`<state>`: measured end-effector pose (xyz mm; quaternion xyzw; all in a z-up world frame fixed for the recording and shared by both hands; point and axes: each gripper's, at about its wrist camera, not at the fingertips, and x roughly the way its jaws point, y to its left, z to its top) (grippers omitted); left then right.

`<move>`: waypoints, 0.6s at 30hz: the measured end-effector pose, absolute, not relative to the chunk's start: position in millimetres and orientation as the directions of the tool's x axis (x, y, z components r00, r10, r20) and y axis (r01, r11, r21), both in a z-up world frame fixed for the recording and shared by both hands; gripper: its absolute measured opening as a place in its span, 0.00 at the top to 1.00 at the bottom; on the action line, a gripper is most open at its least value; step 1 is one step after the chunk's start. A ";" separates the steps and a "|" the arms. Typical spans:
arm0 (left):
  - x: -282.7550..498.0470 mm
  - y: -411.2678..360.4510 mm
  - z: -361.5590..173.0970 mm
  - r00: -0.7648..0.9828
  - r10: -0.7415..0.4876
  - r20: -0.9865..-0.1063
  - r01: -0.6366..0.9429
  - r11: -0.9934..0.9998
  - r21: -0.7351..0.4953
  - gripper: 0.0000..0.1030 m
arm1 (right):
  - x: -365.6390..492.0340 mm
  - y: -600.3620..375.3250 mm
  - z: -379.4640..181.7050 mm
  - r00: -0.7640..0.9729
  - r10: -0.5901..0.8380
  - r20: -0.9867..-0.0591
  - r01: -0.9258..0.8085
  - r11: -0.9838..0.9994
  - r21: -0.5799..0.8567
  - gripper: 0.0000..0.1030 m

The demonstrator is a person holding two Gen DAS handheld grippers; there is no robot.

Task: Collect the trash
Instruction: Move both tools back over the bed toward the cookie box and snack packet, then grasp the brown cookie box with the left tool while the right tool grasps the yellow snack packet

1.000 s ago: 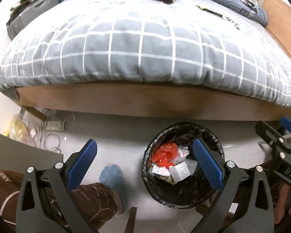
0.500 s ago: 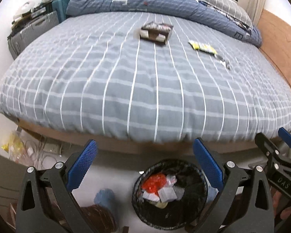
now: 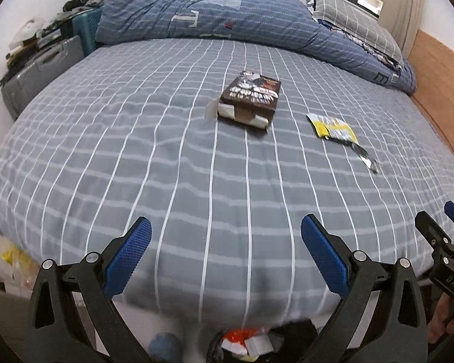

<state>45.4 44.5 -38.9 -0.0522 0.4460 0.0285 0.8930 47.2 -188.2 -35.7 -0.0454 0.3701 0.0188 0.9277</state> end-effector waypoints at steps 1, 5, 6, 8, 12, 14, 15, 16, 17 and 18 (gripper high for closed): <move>56.0 45.6 -40.7 0.601 0.004 -0.799 -0.097 0.993 -0.068 0.06 | 59.3 -186.4 -36.5 0.726 0.002 -0.688 -0.073 0.995 -0.074 0.07; 102.8 47.3 -50.8 0.587 -0.015 -0.809 -0.094 0.992 -0.087 0.06 | 103.2 -178.7 -43.6 0.723 0.007 -0.690 -0.090 0.992 -0.083 0.07; 109.8 46.3 -51.9 0.587 -0.020 -0.810 -0.090 0.992 -0.089 0.06 | 113.3 -177.2 -45.7 0.725 0.007 -0.689 -0.091 0.992 -0.086 0.07; 132.3 39.4 -53.1 0.588 -0.018 -0.809 -0.066 0.995 -0.071 0.06 | 136.0 -175.9 -48.4 0.734 0.007 -0.679 -0.087 0.993 -0.084 0.07; 177.4 27.8 -54.2 0.593 -0.022 -0.805 -0.032 0.998 -0.051 0.06 | 183.5 -174.3 -52.3 0.734 0.031 -0.678 -0.094 0.994 -0.057 0.07; 194.5 24.1 -56.7 0.593 -0.027 -0.805 -0.023 0.998 -0.051 0.06 | 201.7 -172.5 -54.8 0.728 0.038 -0.685 -0.092 0.995 -0.042 0.07; 206.8 20.5 -59.2 0.591 -0.032 -0.806 -0.007 0.999 -0.045 0.06 | 210.3 -172.3 -56.2 0.725 0.038 -0.688 -0.089 0.995 -0.040 0.07; 215.4 17.8 -62.0 0.589 -0.029 -0.807 0.002 0.999 -0.034 0.06 | 220.2 -172.7 -58.8 0.720 0.036 -0.693 -0.085 0.996 -0.036 0.07; 220.4 15.4 -65.0 0.584 -0.025 -0.811 0.006 1.000 -0.026 0.06 | 227.7 -173.8 -61.4 0.714 0.036 -0.699 -0.080 0.996 -0.030 0.07; 229.6 14.6 -70.1 0.574 -0.024 -0.819 0.007 1.000 -0.024 0.06 | 235.0 -174.2 -64.2 0.706 0.038 -0.707 -0.077 0.997 -0.024 0.07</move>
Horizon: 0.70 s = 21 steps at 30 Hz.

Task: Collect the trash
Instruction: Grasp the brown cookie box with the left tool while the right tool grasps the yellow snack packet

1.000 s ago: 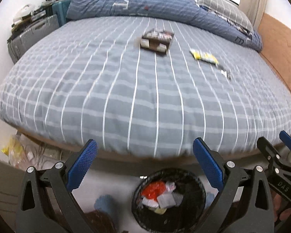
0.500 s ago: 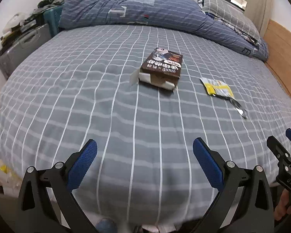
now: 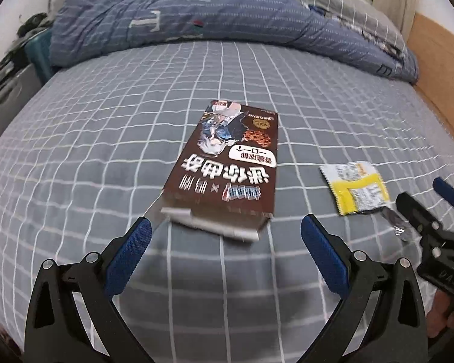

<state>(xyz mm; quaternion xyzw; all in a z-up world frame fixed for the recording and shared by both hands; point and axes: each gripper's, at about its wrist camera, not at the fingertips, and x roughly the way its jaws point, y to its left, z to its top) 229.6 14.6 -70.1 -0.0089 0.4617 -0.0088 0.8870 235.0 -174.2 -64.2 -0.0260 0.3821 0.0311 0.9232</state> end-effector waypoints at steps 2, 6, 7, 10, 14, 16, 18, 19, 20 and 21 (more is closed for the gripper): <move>240.2 16.1 -74.8 0.568 -0.038 -0.822 0.001 0.999 -0.045 0.06 | 251.8 -176.1 -73.0 0.682 0.042 -0.730 -0.071 0.997 -0.009 0.07; 258.7 13.4 -78.2 0.571 -0.023 -0.821 -0.002 1.000 -0.029 0.06 | 273.2 -175.8 -85.5 0.645 0.037 -0.763 -0.071 0.997 -0.012 0.07; 263.5 11.8 -78.7 0.571 -0.021 -0.820 0.005 1.000 -0.022 0.06 | 278.4 -175.7 -89.8 0.636 0.029 -0.771 -0.070 0.997 -0.020 0.07; 276.3 9.9 -81.2 0.570 -0.023 -0.821 0.013 1.000 -0.019 0.06 | 286.9 -176.9 -100.1 0.608 0.035 -0.793 -0.061 0.998 -0.002 0.07; 286.9 9.8 -85.1 0.590 -0.001 -0.807 0.007 1.000 0.004 0.06 | 293.3 -173.2 -112.2 0.586 0.038 -0.810 -0.064 0.998 0.000 0.07; 290.8 10.2 -89.3 0.593 0.014 -0.805 -0.003 1.000 0.016 0.06 | 295.5 -168.8 -119.7 0.575 0.044 -0.817 -0.073 0.997 0.002 0.07; 291.7 10.5 -92.3 0.600 0.018 -0.800 -0.009 1.000 0.016 0.06 | 296.3 -162.5 -126.3 0.568 0.040 -0.822 -0.085 0.996 -0.011 0.07; 292.4 10.8 -92.5 0.602 0.021 -0.798 -0.010 1.000 0.019 0.06 | 296.7 -158.8 -129.4 0.568 0.027 -0.823 -0.087 0.996 -0.028 0.07; 292.8 11.2 -93.2 0.605 0.025 -0.796 -0.013 1.000 0.021 0.06 | 296.7 -155.8 -130.9 0.573 0.018 -0.820 -0.087 0.995 -0.039 0.07; 293.0 11.4 -94.0 0.605 0.029 -0.796 -0.014 1.000 0.027 0.06 | 296.2 -153.7 -131.4 0.576 0.016 -0.817 -0.089 0.995 -0.043 0.07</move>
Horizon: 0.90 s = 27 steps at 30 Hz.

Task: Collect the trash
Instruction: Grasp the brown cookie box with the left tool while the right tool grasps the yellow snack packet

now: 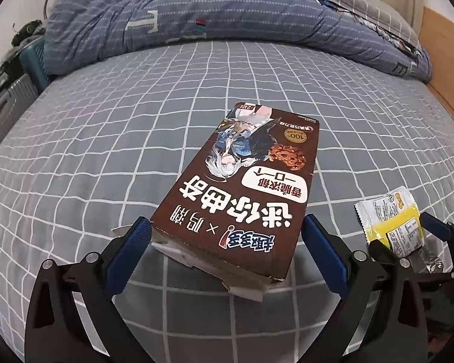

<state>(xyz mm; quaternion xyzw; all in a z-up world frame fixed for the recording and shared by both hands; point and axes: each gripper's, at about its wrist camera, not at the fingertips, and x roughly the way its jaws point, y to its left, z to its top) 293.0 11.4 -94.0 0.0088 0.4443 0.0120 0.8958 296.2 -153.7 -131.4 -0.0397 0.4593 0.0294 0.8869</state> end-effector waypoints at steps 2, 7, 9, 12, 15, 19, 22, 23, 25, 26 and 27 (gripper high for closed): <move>291.3 9.9 -93.0 0.600 0.029 -0.800 -0.008 1.000 0.030 0.06 | 295.5 -147.2 -132.4 0.579 0.022 -0.815 -0.106 0.993 -0.048 0.13; 283.0 16.9 -75.7 0.620 0.018 -0.785 0.002 1.000 0.025 0.06 | 296.7 -147.5 -134.9 0.565 0.042 -0.824 -0.112 0.993 -0.026 0.25; 283.4 21.0 -73.0 0.617 0.002 -0.787 0.016 1.000 0.014 0.06 | 296.2 -148.3 -134.6 0.562 0.049 -0.825 -0.119 0.993 -0.022 0.31; 295.6 22.9 -71.4 0.583 -0.001 -0.812 0.066 0.997 0.046 0.06 | 295.1 -149.2 -132.5 0.563 0.051 -0.825 -0.129 0.991 -0.026 0.43; 311.7 23.5 -64.0 0.556 0.004 -0.831 0.123 0.989 0.087 0.06 | 294.2 -150.5 -128.2 0.571 0.045 -0.820 -0.129 0.991 -0.035 0.61; 329.1 19.9 -62.4 0.504 -0.029 -0.863 0.202 0.976 0.085 0.06 | 294.0 -154.2 -120.6 0.578 0.055 -0.814 -0.133 0.991 -0.027 0.72; 339.9 14.0 -70.4 0.457 -0.036 -0.889 0.240 0.967 0.085 0.06 | 294.6 -158.1 -117.5 0.584 0.057 -0.810 -0.131 0.991 -0.025 0.75; 342.4 11.1 -73.0 0.448 -0.037 -0.893 0.255 0.963 0.087 0.06 | 295.1 -159.3 -116.9 0.583 0.058 -0.810 -0.130 0.991 -0.023 0.76; 346.9 8.8 -76.0 0.434 -0.057 -0.899 0.270 0.960 0.070 0.06 | 296.5 -162.5 -116.1 0.582 0.065 -0.811 -0.130 0.991 -0.014 0.76; 348.9 8.0 -76.8 0.426 -0.068 -0.902 0.272 0.961 0.056 0.06 | 296.4 -163.9 -115.9 0.582 0.066 -0.811 -0.130 0.991 -0.013 0.76; 350.2 6.7 -76.7 0.423 -0.069 -0.903 0.274 0.960 0.055 0.06 | 296.9 -166.1 -115.0 0.581 0.069 -0.811 -0.128 0.992 -0.007 0.76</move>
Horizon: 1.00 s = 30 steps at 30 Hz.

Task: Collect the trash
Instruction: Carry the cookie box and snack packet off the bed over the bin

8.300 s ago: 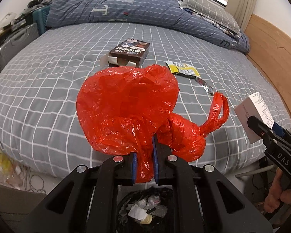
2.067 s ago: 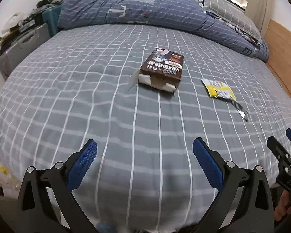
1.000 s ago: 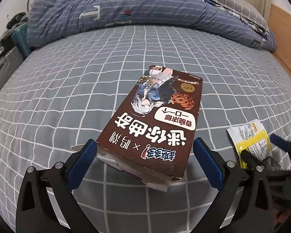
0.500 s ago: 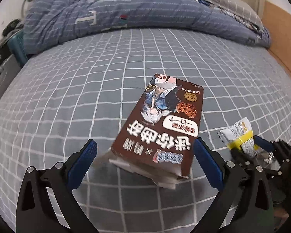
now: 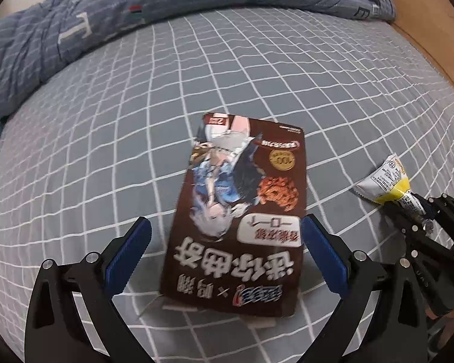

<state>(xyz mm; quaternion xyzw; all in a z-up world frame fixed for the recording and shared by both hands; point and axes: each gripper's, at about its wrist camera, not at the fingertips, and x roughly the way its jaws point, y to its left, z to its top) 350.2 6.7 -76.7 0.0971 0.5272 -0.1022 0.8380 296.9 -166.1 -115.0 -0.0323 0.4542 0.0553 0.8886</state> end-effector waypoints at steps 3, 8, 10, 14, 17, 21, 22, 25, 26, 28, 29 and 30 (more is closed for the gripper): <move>350.7 -1.1 -75.4 0.424 -0.054 -0.904 0.291 0.953 0.080 0.06 | 296.2 -169.4 -113.7 0.582 0.074 -0.810 -0.125 0.992 0.000 0.76; 350.9 -15.5 -78.4 0.412 -0.040 -0.910 0.311 0.945 0.099 0.06 | 295.9 -169.9 -113.9 0.578 0.080 -0.812 -0.126 0.992 0.008 0.76; 351.3 -18.3 -84.8 0.412 -0.003 -0.911 0.315 0.939 0.139 0.06 | 295.4 -170.1 -112.7 0.579 0.081 -0.811 -0.125 0.992 0.010 0.76; 347.1 -25.3 -90.0 0.439 0.071 -0.896 0.305 0.926 0.223 0.10 | 294.5 -170.8 -109.9 0.585 0.082 -0.807 -0.122 0.992 0.012 0.77; 340.4 -23.9 -84.1 0.468 0.067 -0.881 0.254 0.945 0.207 0.27 | 292.9 -168.5 -107.3 0.591 0.078 -0.803 -0.126 0.992 0.003 0.77; 328.5 -21.8 -68.0 0.499 0.041 -0.865 0.219 0.960 0.172 0.51 | 289.4 -164.4 -104.1 0.595 0.076 -0.800 -0.138 0.990 -0.008 0.77; 324.9 -23.3 -65.6 0.497 0.035 -0.867 0.223 0.960 0.167 0.54 | 288.8 -164.3 -103.2 0.596 0.077 -0.800 -0.139 0.990 -0.009 0.77; 322.8 -28.1 -66.6 0.497 0.052 -0.866 0.226 0.956 0.187 0.52 | 285.4 -163.6 -100.9 0.597 0.077 -0.798 -0.145 0.989 -0.013 0.77; 322.9 -27.4 -66.2 0.502 0.067 -0.862 0.219 0.955 0.202 0.51 | 284.9 -164.2 -100.6 0.598 0.077 -0.798 -0.147 0.989 -0.015 0.77; 326.6 -27.2 -62.1 0.528 0.113 -0.842 0.187 0.951 0.245 0.24 | 283.9 -166.0 -100.3 0.597 0.075 -0.799 -0.146 0.989 -0.017 0.77; 329.1 -24.9 -59.4 0.545 0.126 -0.829 0.175 0.950 0.259 0.17 | 284.2 -167.8 -100.2 0.596 0.076 -0.800 -0.144 0.989 -0.013 0.77; 330.9 -22.5 -55.9 0.557 0.133 -0.820 0.161 0.951 0.264 0.09 | 284.6 -169.2 -100.1 0.594 0.077 -0.801 -0.142 0.990 -0.009 0.77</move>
